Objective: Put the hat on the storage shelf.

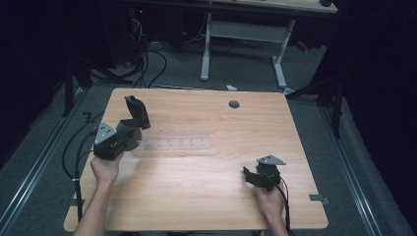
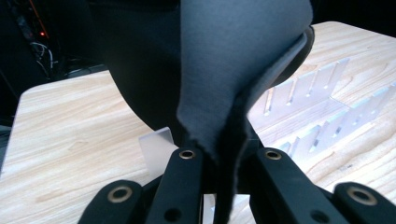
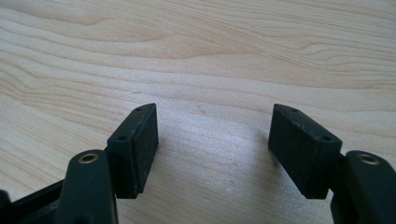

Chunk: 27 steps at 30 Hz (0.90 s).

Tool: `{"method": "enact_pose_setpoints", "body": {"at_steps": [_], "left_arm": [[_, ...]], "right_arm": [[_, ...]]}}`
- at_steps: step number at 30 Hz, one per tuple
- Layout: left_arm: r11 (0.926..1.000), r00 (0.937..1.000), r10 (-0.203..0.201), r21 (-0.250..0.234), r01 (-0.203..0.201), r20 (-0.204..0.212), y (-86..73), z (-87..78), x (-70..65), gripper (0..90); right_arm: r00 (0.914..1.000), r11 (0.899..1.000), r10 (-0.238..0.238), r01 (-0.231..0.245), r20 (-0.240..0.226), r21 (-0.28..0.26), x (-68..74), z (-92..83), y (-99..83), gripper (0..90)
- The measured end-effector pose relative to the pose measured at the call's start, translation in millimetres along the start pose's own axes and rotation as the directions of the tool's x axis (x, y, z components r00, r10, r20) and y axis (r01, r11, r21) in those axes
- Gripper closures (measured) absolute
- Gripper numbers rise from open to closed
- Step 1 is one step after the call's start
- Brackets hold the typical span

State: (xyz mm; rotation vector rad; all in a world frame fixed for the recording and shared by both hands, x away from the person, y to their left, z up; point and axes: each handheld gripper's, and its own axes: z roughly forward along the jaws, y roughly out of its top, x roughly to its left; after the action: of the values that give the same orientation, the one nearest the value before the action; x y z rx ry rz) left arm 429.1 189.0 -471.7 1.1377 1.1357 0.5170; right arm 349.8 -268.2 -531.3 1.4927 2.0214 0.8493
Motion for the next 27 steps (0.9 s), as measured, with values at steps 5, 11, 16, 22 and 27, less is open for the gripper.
{"method": "enact_pose_setpoints", "body": {"at_steps": [5, 11, 16, 22, 27], "left_arm": [[0.9996, 0.9996, -0.025, 0.01, 0.025, -0.012, -3.1, -1.0, 2.8, 84.8], [0.998, 0.9987, -0.046, 0.042, 0.047, -0.023, -3.4, -4.9, 5.2, 82.4], [0.9945, 0.996, -0.081, 0.063, 0.084, -0.037, -1.9, -7.7, 6.7, 71.8], [0.9908, 0.9921, -0.107, 0.075, 0.112, -0.065, 0.9, -9.4, 5.7, 49.4], [0.9874, 0.9907, -0.11, 0.106, 0.118, -0.08, 0.3, -17.9, 4.8, 40.6]], "right_arm": [[1.0, 1.0, 0.0, 0.0, 0.0, 0.0, 0.0, 0.0, 0.0, 33.5], [1.0, 1.0, 0.0, 0.0, 0.0, 0.0, 0.1, -0.1, 0.0, 33.5], [1.0, 1.0, 0.0, 0.0, 0.0, 0.0, 0.2, -0.1, -0.1, 33.5], [1.0, 1.0, 0.001, -0.001, 0.0, 0.0, 0.2, -0.2, -0.1, 33.5], [1.0, 1.0, 0.002, -0.002, -0.001, 0.001, 0.3, -0.2, -0.1, 33.5]]}}
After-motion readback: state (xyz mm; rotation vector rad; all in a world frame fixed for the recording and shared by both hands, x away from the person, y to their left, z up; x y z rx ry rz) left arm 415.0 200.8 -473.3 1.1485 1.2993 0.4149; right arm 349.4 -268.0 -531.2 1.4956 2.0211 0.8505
